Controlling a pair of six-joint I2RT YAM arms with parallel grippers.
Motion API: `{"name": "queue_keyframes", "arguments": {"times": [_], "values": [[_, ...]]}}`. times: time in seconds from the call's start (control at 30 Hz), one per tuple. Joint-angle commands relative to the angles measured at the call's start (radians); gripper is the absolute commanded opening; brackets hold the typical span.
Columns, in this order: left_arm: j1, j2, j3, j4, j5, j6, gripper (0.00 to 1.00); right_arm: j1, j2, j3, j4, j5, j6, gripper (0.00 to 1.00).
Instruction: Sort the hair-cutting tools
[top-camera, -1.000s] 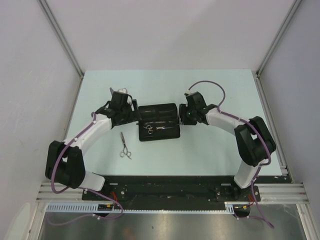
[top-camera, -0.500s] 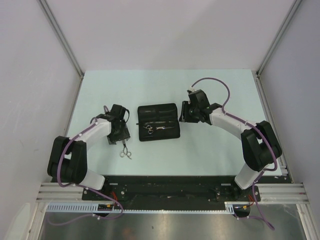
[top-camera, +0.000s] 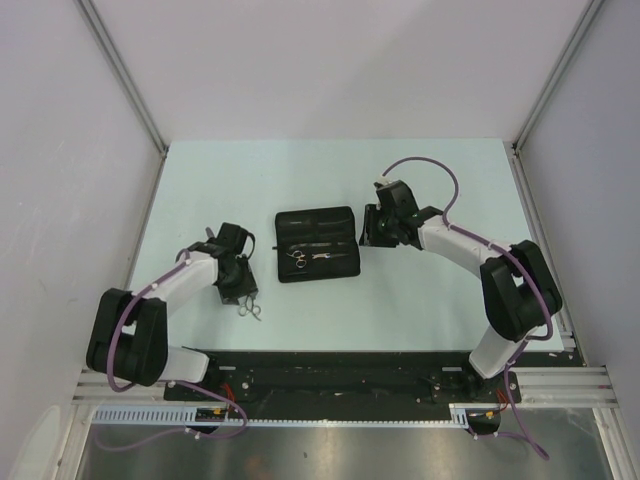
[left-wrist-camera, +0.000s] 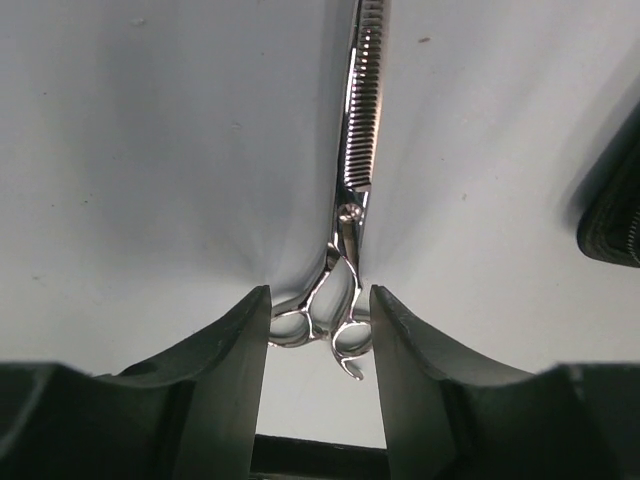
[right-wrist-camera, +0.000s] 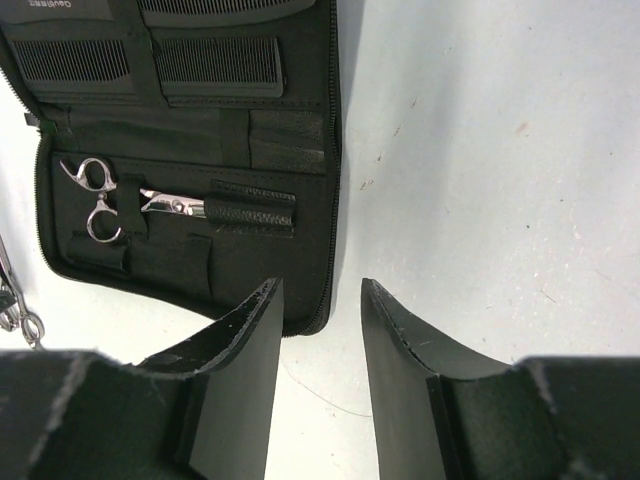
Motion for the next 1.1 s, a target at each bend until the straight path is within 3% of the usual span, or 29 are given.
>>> {"name": "queue_keyframes", "arguments": {"times": [0.0,0.37,0.47,0.6,0.73,0.83,1.07], "values": [[0.005,-0.056,-0.008,-0.006,0.037,-0.023,0.48,0.001,0.017,0.006,0.011,-0.014,-0.006,0.41],[-0.001,0.008,0.002,0.015,0.132,-0.005,0.37,0.025,0.000,0.006,0.058,-0.077,-0.057,0.41],[-0.008,0.014,0.007,0.026,0.152,0.004,0.28,0.077,-0.010,0.005,0.096,-0.114,-0.124,0.40],[-0.010,-0.015,0.012,0.030,0.152,0.021,0.29,0.178,-0.014,0.006,0.162,-0.172,-0.219,0.41],[-0.010,-0.071,0.030,0.029,0.126,0.041,0.41,0.319,0.012,0.006,0.254,-0.170,-0.288,0.47],[0.001,-0.114,0.050,0.006,0.097,0.038,0.57,0.373,0.046,0.006,0.311,-0.164,-0.325,0.49],[0.105,-0.179,0.168,-0.123,-0.139,0.050,0.64,0.447,0.080,0.008,0.408,-0.140,-0.304,0.55]]}}
